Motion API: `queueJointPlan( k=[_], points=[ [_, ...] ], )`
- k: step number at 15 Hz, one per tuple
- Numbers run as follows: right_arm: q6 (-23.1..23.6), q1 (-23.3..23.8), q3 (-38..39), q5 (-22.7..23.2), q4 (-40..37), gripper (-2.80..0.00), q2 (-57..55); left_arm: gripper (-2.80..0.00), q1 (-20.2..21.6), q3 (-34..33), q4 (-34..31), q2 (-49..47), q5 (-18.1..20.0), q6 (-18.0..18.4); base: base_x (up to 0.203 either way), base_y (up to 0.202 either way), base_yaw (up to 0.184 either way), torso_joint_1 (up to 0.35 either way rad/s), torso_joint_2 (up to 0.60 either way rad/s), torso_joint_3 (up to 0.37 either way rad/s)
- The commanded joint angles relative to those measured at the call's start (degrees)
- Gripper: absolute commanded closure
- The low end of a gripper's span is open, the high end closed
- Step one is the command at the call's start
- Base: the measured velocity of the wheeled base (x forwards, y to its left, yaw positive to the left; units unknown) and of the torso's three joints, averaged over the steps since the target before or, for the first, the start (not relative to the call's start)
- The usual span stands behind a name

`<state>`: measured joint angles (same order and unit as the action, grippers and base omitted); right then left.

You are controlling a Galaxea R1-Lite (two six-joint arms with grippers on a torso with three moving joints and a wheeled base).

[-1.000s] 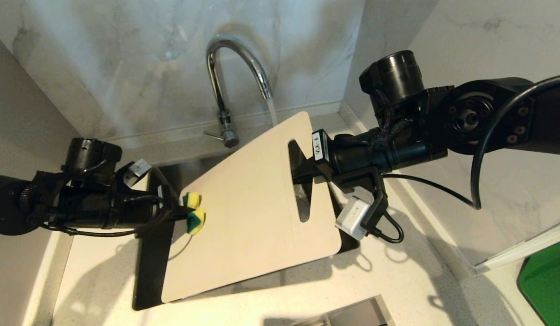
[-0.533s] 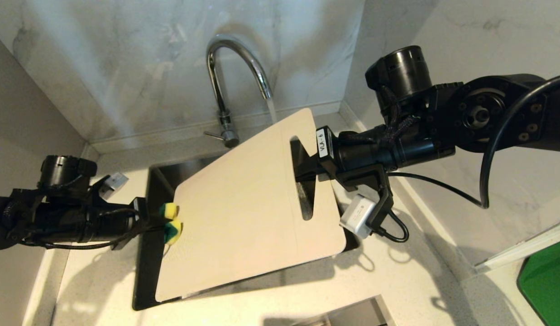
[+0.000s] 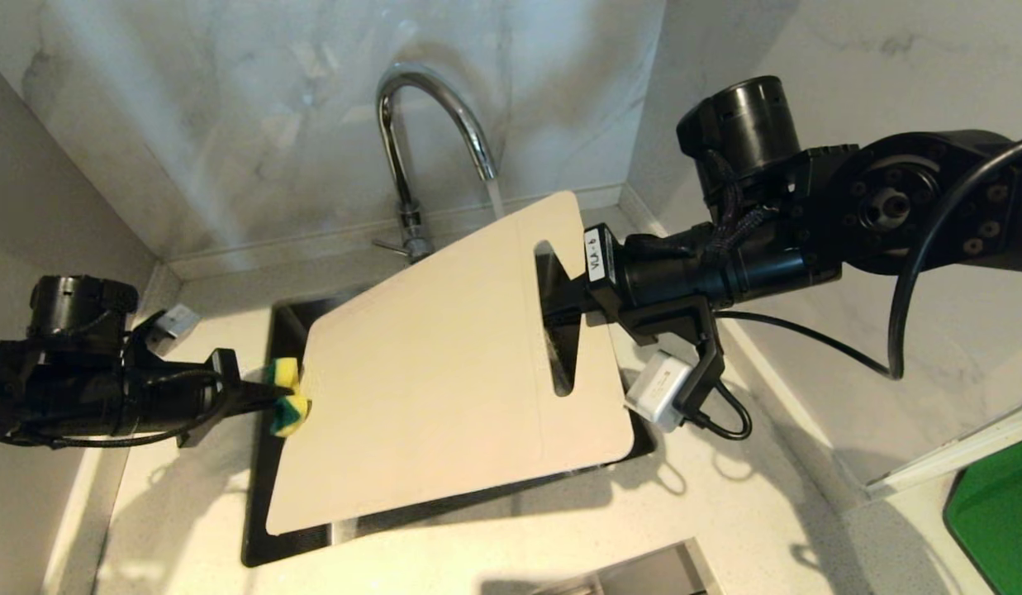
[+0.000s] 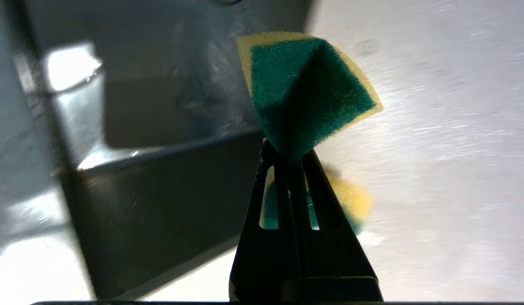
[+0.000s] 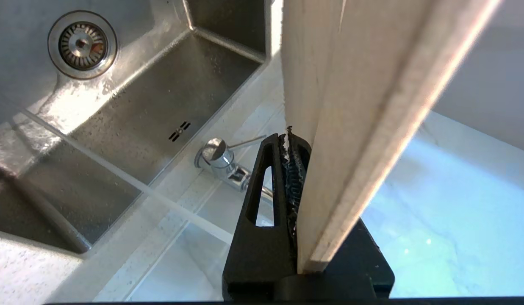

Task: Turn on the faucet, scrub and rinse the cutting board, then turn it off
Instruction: Scrub the cutting board underwater

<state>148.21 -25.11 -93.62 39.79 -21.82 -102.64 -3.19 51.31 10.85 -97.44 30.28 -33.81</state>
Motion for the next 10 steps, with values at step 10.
queueJointPlan(
  k=[10],
  points=[
    [0.9, 0.6, 0.0, 0.2, -0.2, 0.0, 0.2, 0.0, -22.4, 8.6, -8.9, 13.0, -1.7, -11.5, 0.0, 0.0, 0.0, 0.0, 0.0, 0.0]
  ],
)
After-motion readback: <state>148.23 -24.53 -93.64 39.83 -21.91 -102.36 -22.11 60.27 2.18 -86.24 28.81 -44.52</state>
